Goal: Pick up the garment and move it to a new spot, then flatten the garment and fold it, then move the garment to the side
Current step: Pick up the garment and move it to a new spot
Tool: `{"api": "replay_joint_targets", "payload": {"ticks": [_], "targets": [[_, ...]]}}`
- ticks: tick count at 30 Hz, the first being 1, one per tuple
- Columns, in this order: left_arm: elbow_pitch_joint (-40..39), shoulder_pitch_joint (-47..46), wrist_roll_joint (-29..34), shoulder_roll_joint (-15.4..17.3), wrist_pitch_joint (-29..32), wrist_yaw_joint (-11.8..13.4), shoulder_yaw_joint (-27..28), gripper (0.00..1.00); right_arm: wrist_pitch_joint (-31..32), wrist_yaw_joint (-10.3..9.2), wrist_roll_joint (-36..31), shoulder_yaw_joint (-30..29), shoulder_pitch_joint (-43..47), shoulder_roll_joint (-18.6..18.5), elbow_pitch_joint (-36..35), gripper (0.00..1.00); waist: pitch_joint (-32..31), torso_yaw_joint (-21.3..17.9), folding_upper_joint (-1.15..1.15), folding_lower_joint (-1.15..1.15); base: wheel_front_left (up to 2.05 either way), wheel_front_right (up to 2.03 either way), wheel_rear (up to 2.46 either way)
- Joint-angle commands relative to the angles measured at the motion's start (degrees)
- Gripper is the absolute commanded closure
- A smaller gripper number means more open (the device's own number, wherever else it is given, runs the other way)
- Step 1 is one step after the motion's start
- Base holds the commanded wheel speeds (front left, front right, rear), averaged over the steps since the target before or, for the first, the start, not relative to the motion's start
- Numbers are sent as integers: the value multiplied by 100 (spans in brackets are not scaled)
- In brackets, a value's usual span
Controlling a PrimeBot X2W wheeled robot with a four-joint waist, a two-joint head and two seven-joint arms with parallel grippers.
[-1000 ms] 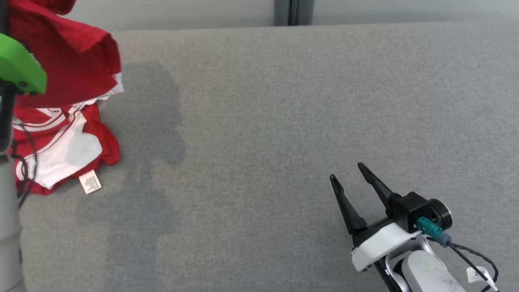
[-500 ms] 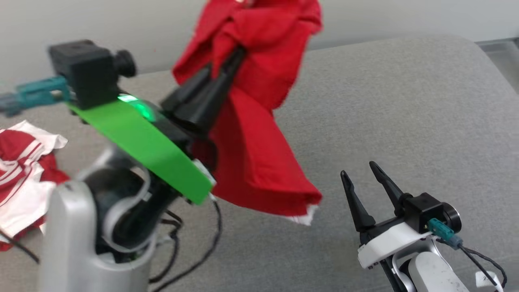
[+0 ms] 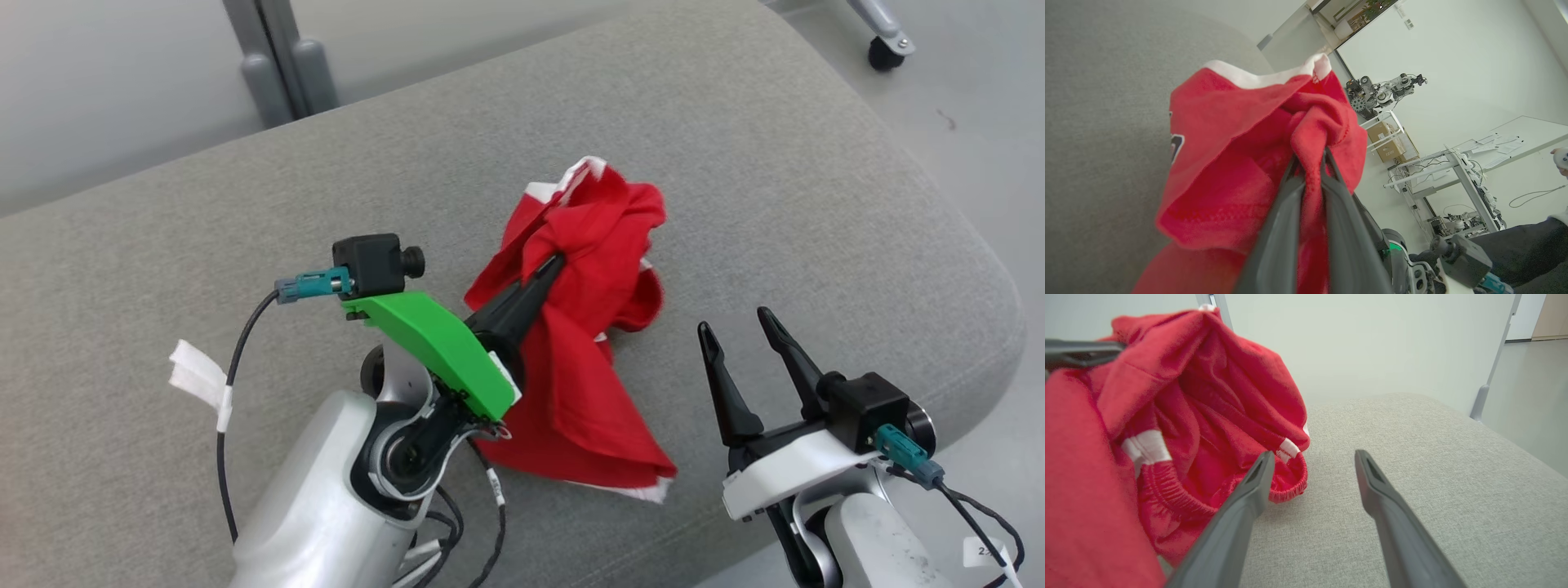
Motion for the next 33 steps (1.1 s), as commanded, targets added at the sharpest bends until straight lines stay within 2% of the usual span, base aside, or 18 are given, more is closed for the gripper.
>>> {"api": "replay_joint_targets", "payload": {"ticks": [1,5,10,12,13,14,15,20,25,28,33], "targets": [[385,-132,-144,35,-72,21,83,100,-17,-6,17,-11,23,26,-1,0,270,-451,-1,0,0,0,0],[1712,-471,152,211,-486,80,258,100,-17,-6,7,-34,51,56,-8,0,279,-519,-1,0,0,0,0],[2708,-820,193,304,-917,59,539,100,-17,-6,-47,-110,110,74,-26,0,235,-404,-1,0,0,0,0],[3051,-913,343,409,-1074,120,548,65,-17,-6,-59,-111,130,74,-24,0,214,-313,-1,0,0,0,0],[3205,-950,424,424,-1143,131,497,55,-17,-6,-73,-98,131,73,-21,0,199,-259,-1,0,0,0,0],[3325,-988,514,445,-1219,146,465,11,-17,-6,-79,-85,126,71,-20,0,189,-221,-1,0,0,0,0],[3480,-1034,595,464,-1305,153,431,0,-17,-6,-80,-78,125,69,-16,0,169,-166,-1,0,0,0,0],[3998,-1120,1196,593,-1956,277,113,0,-17,-6,-118,-50,149,34,1,0,23,64,-1,0,0,0,0],[3847,-1069,1949,684,-3006,460,-182,0,-17,-6,-197,-132,209,-58,-71,0,-129,329,-1,0,0,0,0],[3344,-787,2390,749,-3165,686,-143,0,-17,-6,-275,-262,286,-127,-162,0,-247,527,-1,0,0,0,0],[1805,223,3146,769,-3162,1041,379,0,-17,-6,-398,-508,415,-218,-366,0,-427,849,-1,0,0,0,0]]}}
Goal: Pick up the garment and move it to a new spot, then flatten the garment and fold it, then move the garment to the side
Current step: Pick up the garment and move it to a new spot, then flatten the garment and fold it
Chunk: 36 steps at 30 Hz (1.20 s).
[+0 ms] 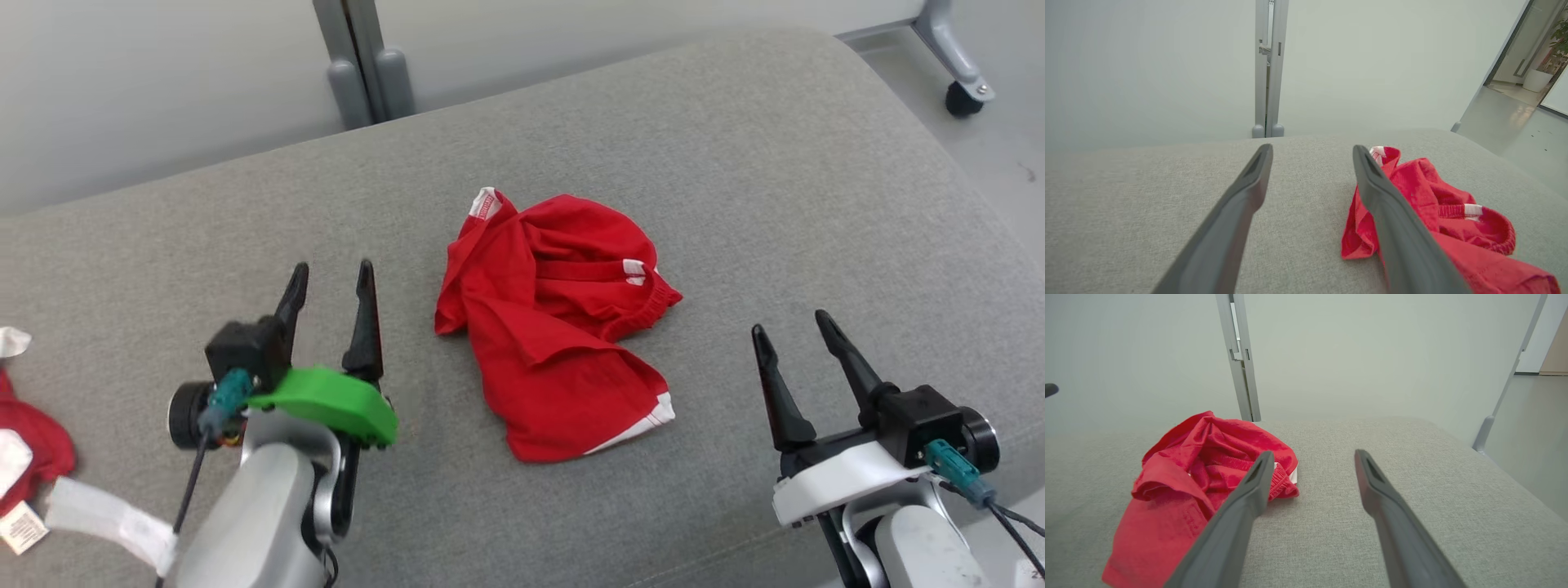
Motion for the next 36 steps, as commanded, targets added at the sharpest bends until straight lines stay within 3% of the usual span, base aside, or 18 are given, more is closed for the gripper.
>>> {"api": "replay_joint_targets", "payload": {"ticks": [1,8,14,18,26,36], "targets": [[-340,369,277,38,-3,102,113,0,-17,-7,-55,-75,119,-55,-67,0,-242,343,0,0,0,0,0],[-1750,1946,1269,-105,-4,321,617,0,-17,-7,-269,-324,306,-169,-210,0,-434,805,0,0,0,0,0],[-2165,2914,1827,-240,-5,235,1124,0,-17,-7,-395,-487,487,-146,-235,0,-529,1140,0,0,0,0,0],[-2191,3269,2033,-341,-5,107,1495,0,-17,-7,-446,-540,611,-84,-202,0,-576,1326,0,0,0,0,0],[-1916,3592,2237,-518,-5,-461,1986,0,-17,-7,-486,-593,786,38,22,0,-670,1469,0,0,0,0,0],[-1813,3561,2447,-676,-6,-738,2330,0,-17,-7,-451,-495,681,72,147,0,-667,1341,0,0,0,0,0]]}}
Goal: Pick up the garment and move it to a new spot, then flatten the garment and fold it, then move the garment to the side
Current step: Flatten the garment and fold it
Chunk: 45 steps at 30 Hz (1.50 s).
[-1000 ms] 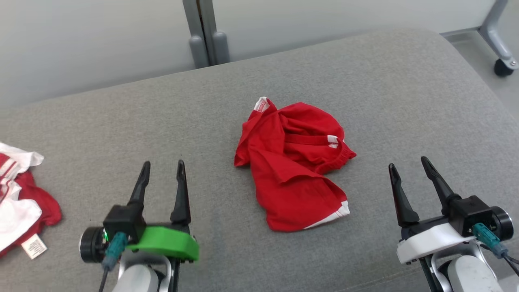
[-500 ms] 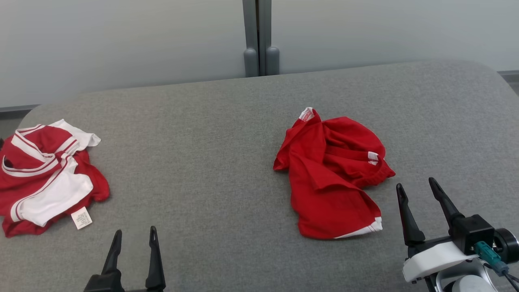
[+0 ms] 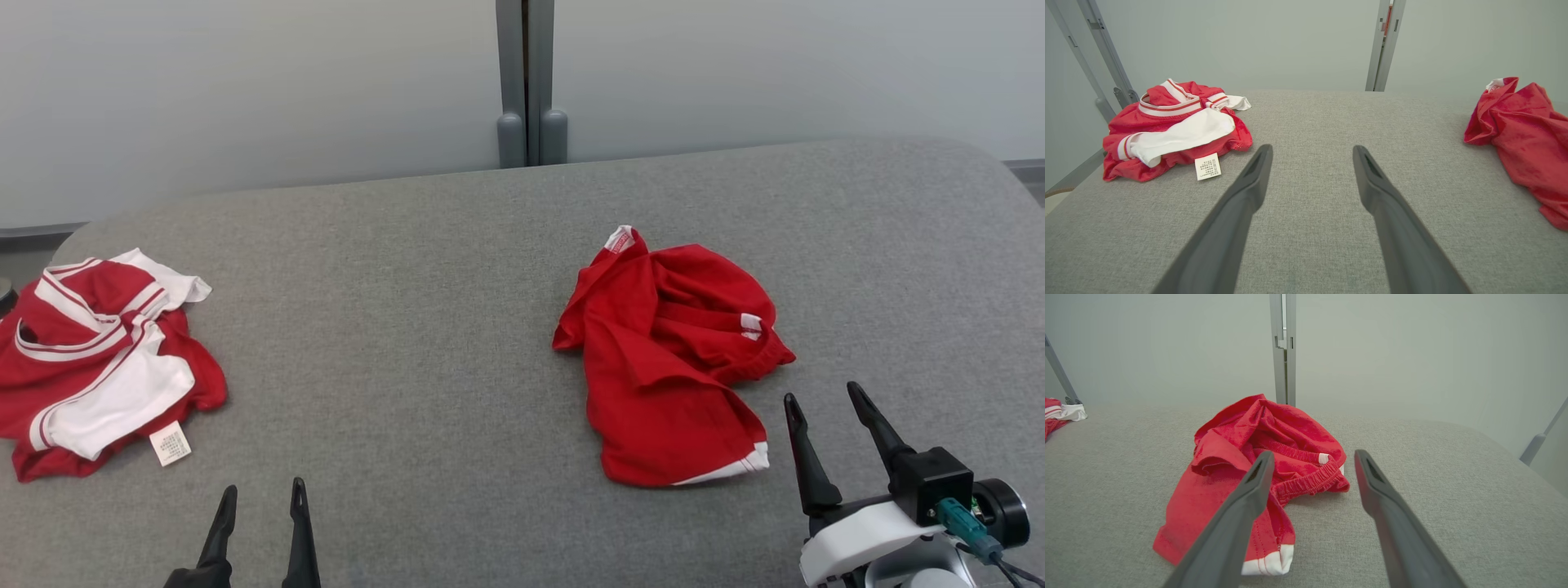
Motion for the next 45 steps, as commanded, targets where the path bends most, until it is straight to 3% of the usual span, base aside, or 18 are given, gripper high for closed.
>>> {"api": "replay_joint_targets", "payload": {"ticks": [1,9,13,22,29,30,31,32,37,45], "targets": [[24,-13,62,-1,-2,-35,37,0,-17,-6,19,10,-59,-3,12,0,10,-40,0,0,0,0,0],[-18,-124,89,-35,-2,-101,101,0,-17,-6,67,204,-111,-107,163,0,39,-148,0,0,0,0,0],[-37,-142,38,-39,-3,-85,62,0,11,-7,221,466,-172,-239,585,0,60,-143,0,0,0,0,0],[-78,-227,16,-39,-3,-35,-72,0,1034,-7,687,943,-787,-277,1740,0,140,9,0,0,0,0,0],[-62,-291,9,-39,-3,-24,-149,0,1432,-6,1315,1236,-1018,-302,2042,0,221,139,0,0,0,0,0],[-59,-299,1,-38,-3,-14,-149,0,1422,-6,1406,1262,-1063,-298,2034,51,230,153,0,0,0,0,0],[-56,-301,1,-38,-3,-9,-153,0,1401,-6,1469,1259,-1097,-311,2014,90,236,165,0,0,0,0,0],[-52,-299,-2,-38,-3,-10,-163,0,1401,-7,1561,1282,-1105,-327,1985,100,239,178,0,0,0,0,0],[-40,-299,-12,-38,-3,-1,-195,0,1451,-6,1861,1591,-1075,-483,1540,100,222,232,0,0,0,0,0],[-77,-234,-132,-38,-3,63,-232,0,2252,-5,2885,2470,-1355,-1030,-658,100,146,185,0,0,0,0,0]]}}
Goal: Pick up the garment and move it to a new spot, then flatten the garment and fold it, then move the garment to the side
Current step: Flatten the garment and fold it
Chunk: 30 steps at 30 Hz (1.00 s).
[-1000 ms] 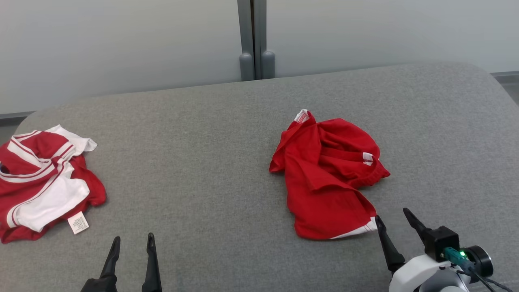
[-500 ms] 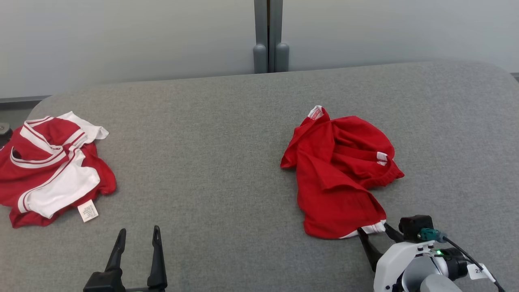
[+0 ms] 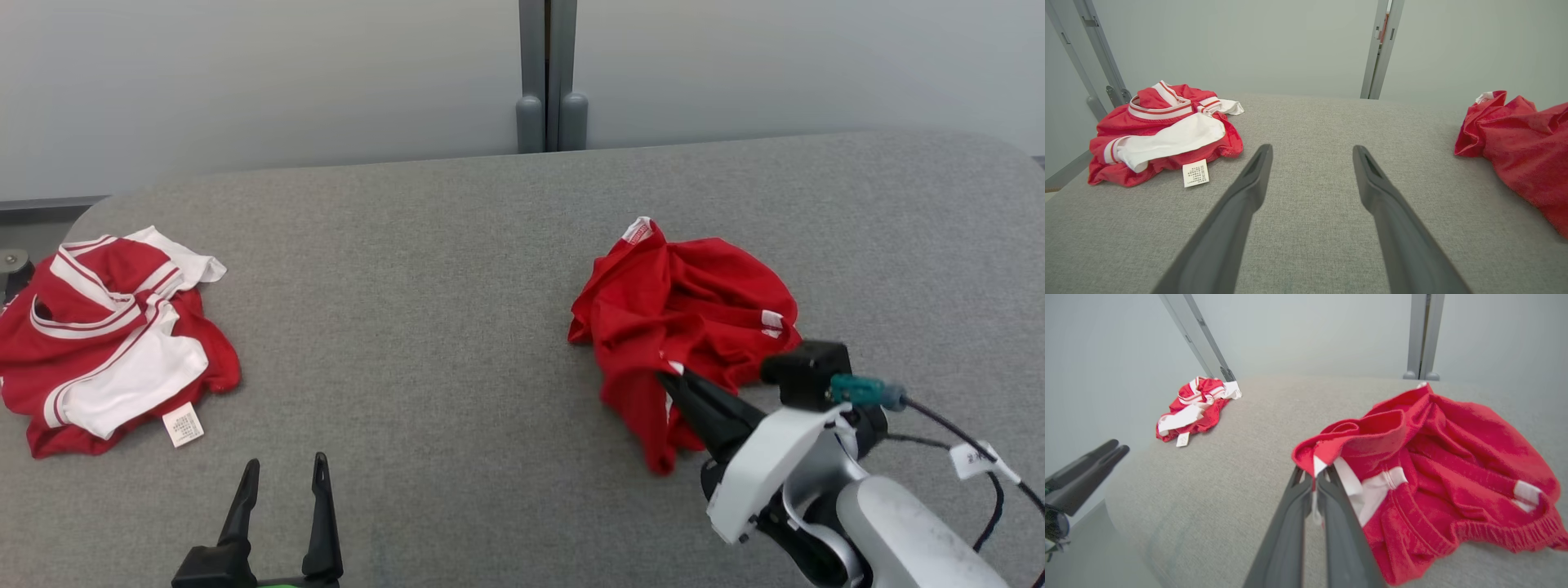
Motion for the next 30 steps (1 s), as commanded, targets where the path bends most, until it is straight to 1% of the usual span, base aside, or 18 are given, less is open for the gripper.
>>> {"api": "replay_joint_targets", "payload": {"ticks": [1,4,6,10,15,17,19,21,24,27,30], "targets": [[-28,-35,-49,7,-3,39,-13,0,191,-4,198,91,-269,-56,-360,100,-10,-16,0,0,0,0,0],[-58,-108,-123,7,-3,72,-110,0,607,-3,615,255,-725,-122,-914,100,4,-9,0,0,0,0,0],[-68,-175,-170,6,-3,88,-200,0,901,-1,807,310,-1096,-77,-1062,100,5,46,0,0,0,0,0],[-84,-227,-307,9,-3,153,-334,0,1408,-2,998,250,-1839,268,-963,100,-26,208,0,0,0,0,0],[-83,-245,-551,9,-3,276,-585,0,1808,-1,1010,-136,-2599,950,-578,100,-138,495,0,0,0,0,0],[-77,-199,-600,10,-3,328,-678,0,1885,-2,1008,-316,-2845,1145,-444,100,-190,594,0,0,0,0,0],[-67,-150,-649,10,-3,355,-732,0,1935,-2,1002,-452,-3083,1264,-311,100,-235,674,0,0,0,0,0],[-65,-101,-694,10,-3,383,-755,0,1924,-2,1014,-533,-3312,1304,-192,100,-274,724,0,0,0,0,0],[-93,-87,-757,9,-3,427,-811,0,1593,-2,1151,-650,-3563,1317,103,100,-285,792,0,0,0,0,0],[-130,-110,-815,9,-3,471,-875,0,1382,-2,1167,-863,-3515,1307,591,100,-300,856,0,0,0,0,0],[-175,-124,-860,9,-3,522,-887,0,1430,-2,1027,-1003,-3174,1317,1035,100,-284,869,0,0,0,0,0]]}}
